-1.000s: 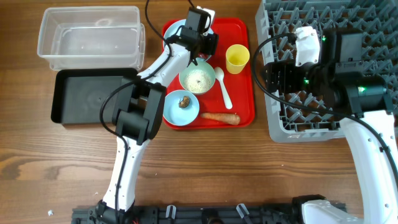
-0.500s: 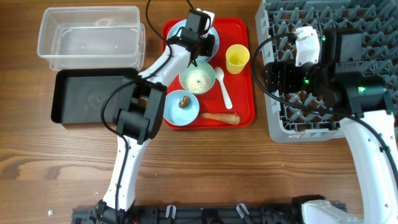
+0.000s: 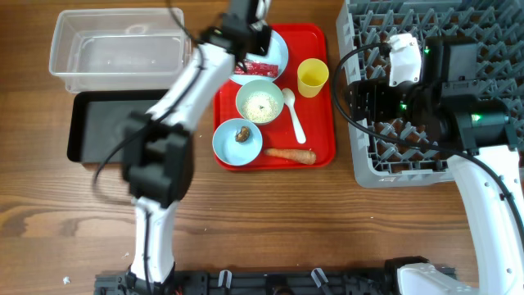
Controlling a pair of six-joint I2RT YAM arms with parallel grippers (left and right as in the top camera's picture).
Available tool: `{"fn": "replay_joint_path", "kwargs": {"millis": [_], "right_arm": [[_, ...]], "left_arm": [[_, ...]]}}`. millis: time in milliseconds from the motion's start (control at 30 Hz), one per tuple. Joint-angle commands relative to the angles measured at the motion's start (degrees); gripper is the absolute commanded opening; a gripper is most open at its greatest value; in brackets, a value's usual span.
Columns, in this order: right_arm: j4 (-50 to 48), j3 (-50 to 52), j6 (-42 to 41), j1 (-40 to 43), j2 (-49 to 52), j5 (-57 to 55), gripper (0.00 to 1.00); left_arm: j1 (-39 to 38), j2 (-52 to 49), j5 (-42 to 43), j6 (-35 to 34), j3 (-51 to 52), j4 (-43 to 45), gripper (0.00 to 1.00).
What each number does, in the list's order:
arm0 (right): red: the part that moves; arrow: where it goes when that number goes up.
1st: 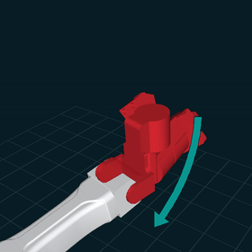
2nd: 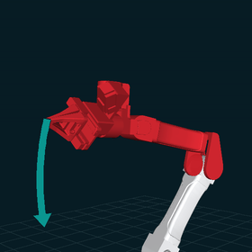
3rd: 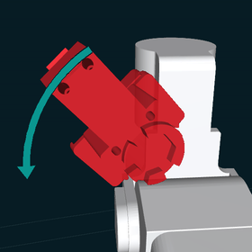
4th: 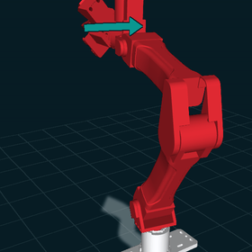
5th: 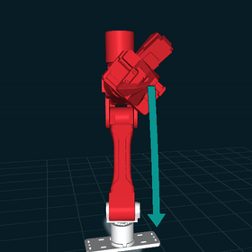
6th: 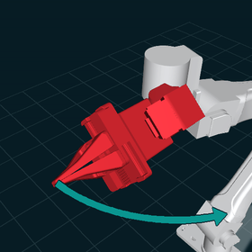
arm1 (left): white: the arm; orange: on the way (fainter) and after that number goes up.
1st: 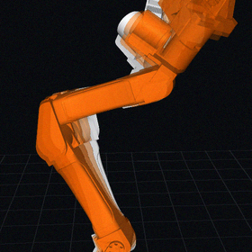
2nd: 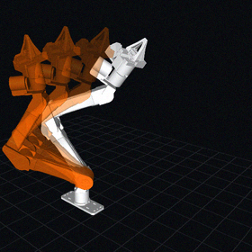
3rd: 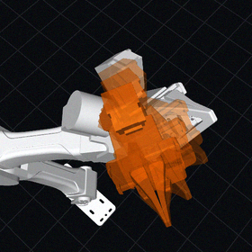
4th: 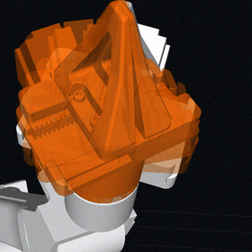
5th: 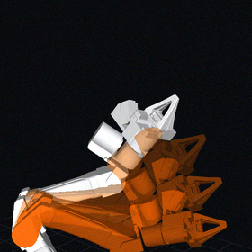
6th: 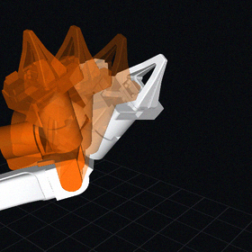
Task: Sort waste into correct bins and load items into the dishwasher rack
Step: 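Carry the tissue with left gripper into the clear bin and release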
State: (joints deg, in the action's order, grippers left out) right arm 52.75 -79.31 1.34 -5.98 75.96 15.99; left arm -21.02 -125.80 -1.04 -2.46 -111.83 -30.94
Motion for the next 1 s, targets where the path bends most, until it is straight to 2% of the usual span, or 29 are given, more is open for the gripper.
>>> {"fn": "replay_joint_path", "kwargs": {"millis": [0,200,300,333,367,400,467,500,700,967], "right_arm": [[-0.42,-1.25,-1.70,-0.39,0.44,-0.48,1.00],[-0.37,-1.25,-1.79,-0.39,0.44,-0.48,1.00],[-0.31,-1.25,-1.75,-0.39,0.44,-0.50,1.00],[-0.33,-1.25,-1.75,-0.39,0.44,-0.50,1.00],[-0.35,-1.25,-1.77,-0.39,0.44,-0.50,1.00],[-0.39,-1.25,-1.75,-0.39,0.44,-0.50,1.00],[-0.46,-1.25,-1.77,-0.39,0.44,-0.48,1.00],[-0.46,-1.25,-1.77,-0.39,0.44,-0.48,1.00],[-0.17,-1.25,-2.49,-0.39,0.44,-0.50,1.00],[0.61,-1.25,-2.95,-0.39,0.44,-0.52,1.00]], "left_arm": [[5.14,8.44,-6.82,-8.46,-0.70,-6.32,0.04],[15.04,7.78,-8.24,-21.07,-0.68,-16.48,0.04],[19.28,6.21,-6.43,-23.67,-0.68,-18.71,0.04],[20.74,5.38,-4.11,-23.71,-0.68,-19.21,0.08],[21.66,4.87,-2.23,-23.69,-0.68,-19.39,0.16],[22.47,4.44,-0.52,-23.69,-0.68,-19.47,0.39],[23.63,4.28,1.95,-23.69,-0.68,-19.21,0.95],[23.67,4.37,1.92,-23.67,-0.70,-18.71,1.00],[21.84,6.99,2.10,-23.26,-0.70,-16.06,1.00],[14.10,7.82,0.13,-18.91,-0.68,-15.61,1.00]]}}
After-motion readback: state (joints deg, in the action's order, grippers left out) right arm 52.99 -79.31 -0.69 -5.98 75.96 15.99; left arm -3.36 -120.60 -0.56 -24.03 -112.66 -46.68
